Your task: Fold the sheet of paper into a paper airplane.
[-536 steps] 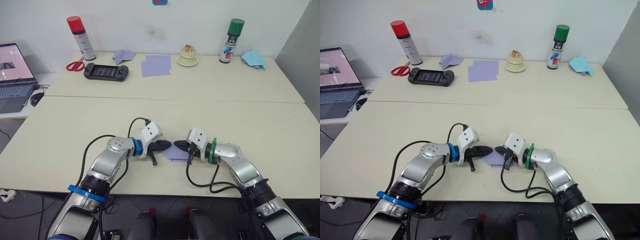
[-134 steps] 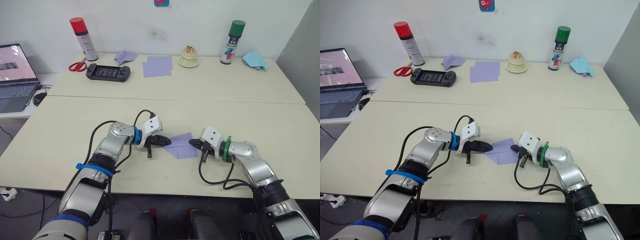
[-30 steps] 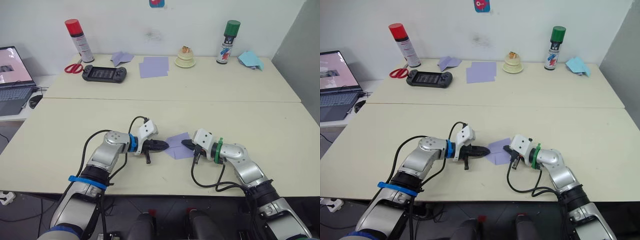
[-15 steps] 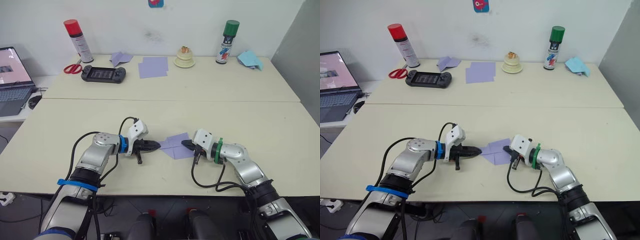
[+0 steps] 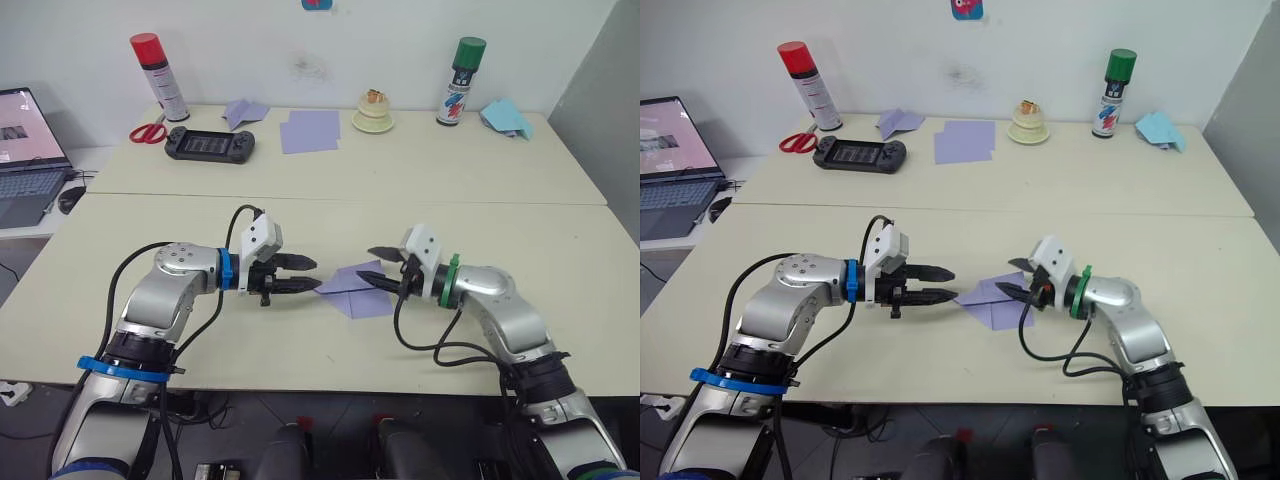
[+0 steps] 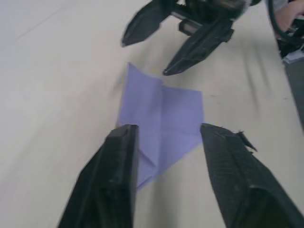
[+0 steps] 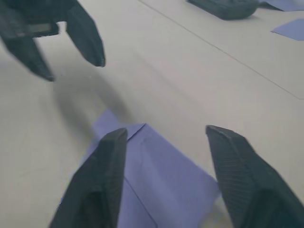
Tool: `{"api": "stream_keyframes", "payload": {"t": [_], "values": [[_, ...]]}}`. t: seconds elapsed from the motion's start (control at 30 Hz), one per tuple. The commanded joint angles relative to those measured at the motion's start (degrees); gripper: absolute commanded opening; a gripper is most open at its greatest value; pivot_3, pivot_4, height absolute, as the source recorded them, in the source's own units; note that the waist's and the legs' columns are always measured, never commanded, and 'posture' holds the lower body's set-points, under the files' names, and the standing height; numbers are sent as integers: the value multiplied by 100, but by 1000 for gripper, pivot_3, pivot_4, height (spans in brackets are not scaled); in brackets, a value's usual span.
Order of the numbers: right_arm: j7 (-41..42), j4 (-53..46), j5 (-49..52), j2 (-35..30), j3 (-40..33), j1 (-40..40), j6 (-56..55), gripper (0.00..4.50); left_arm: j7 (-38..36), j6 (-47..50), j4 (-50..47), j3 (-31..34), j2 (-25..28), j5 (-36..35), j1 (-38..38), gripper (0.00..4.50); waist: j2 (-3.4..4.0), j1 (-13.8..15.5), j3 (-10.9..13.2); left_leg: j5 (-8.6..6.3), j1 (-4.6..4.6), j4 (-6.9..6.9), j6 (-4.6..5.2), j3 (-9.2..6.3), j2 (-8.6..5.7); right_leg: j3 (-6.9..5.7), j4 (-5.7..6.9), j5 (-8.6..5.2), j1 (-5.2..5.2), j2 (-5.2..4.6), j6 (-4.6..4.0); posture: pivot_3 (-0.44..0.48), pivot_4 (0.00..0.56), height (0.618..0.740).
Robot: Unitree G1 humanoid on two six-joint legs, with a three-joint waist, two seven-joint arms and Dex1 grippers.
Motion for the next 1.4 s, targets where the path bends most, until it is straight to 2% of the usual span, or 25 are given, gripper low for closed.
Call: {"api": "stream_keyframes", "payload": {"t": [0.03,0.07,0.13,0.27,0.37,0.7,0.73,0.9,0.97,1.07,1.1,1.17,1.23,1.3,1.4], "values": [[1,463,446,68,-343,-444,687,4195,-77,22,-354,149,150,-173,36,3522,0,-10,0,0,0,0,0,0,1,0,1,0,-1,1,-1,0,150,740],[59,679,504,83,-341,-569,858,4500,-83,20,-358,151,179,-178,41,3863,0,-6,0,0,1,-1,0,0,3,0,1,1,-1,3,-1,0,150,740],[314,1128,655,129,-263,-818,1235,4500,-62,-14,-330,173,221,-169,53,4482,1,-9,0,0,1,-5,0,-2,4,-3,1,0,-1,4,-1,0,150,740],[918,1778,561,95,79,-1126,1220,4500,-47,69,-367,226,342,-218,140,4482,1,-5,1,0,1,-22,1,0,3,-1,-11,1,-4,5,-2,0,150,740],[1161,2036,499,118,232,-1227,1092,3891,-38,195,-496,299,464,-326,290,4500,1,-12,1,0,1,-40,1,5,3,3,-25,1,-7,4,-2,0,150,740],[1247,1974,508,273,276,-1127,1043,225,239,399,-964,549,618,-553,802,4500,1,2,1,0,-12,-44,0,1,3,-3,-46,1,-9,-2,-2,0,150,740],[1266,1895,508,254,282,-1084,1019,46,260,432,-996,557,608,-584,796,4500,1,11,1,0,-12,-44,0,1,2,-4,-46,1,-9,-2,-2,0,150,740],[1203,1242,596,225,84,-910,771,46,411,674,-1089,696,580,-813,842,4500,1,8,1,0,-14,-43,0,0,1,-5,-48,2,-8,-3,-2,0,150,740],[1059,955,464,245,-12,-911,118,46,455,699,-1101,789,655,-853,939,4500,2,-4,1,0,-14,-44,0,-1,2,-5,-48,2,-9,-3,-2,0,150,740],[686,801,-579,82,257,-948,-2363,46,494,729,-1115,963,774,-877,1108,4500,3,-23,2,0,-13,-45,0,2,4,-4,-47,2,-12,-2,-1,0,150,740],[594,897,-1128,-54,528,-904,-3623,46,507,755,-1134,999,808,-900,1150,4500,3,-18,2,0,-12,-46,0,1,4,-6,-48,1,-12,-2,-1,0,150,740],[309,1301,-2001,-256,959,-832,-5448,46,535,768,-1178,1012,835,-910,1203,4500,2,-7,2,0,-12,-46,-1,0,3,-8,-52,1,-10,-2,0,0,150,740],[-225,1860,-2773,-349,1248,-810,-6720,46,585,768,-1225,977,825,-909,1217,4500,2,-6,1,0,-9,-46,-1,3,3,-6,-53,1,-7,-2,0,0,150,740],[-868,2367,-3534,-385,1466,-865,-7662,46,642,800,-1274,946,798,-923,1195,4500,1,-3,1,1,-9,-43,-2,6,2,-2,-52,2,-6,-2,0,0,150,740],[-1387,2852,-4196,-435,1762,-848,-8151,46,700,909,-1392,958,812,-1008,1176,4500,1,-1,2,11,-9,-40,-20,8,1,1,-49,3,-6,-2,0,0,150,740]]}}
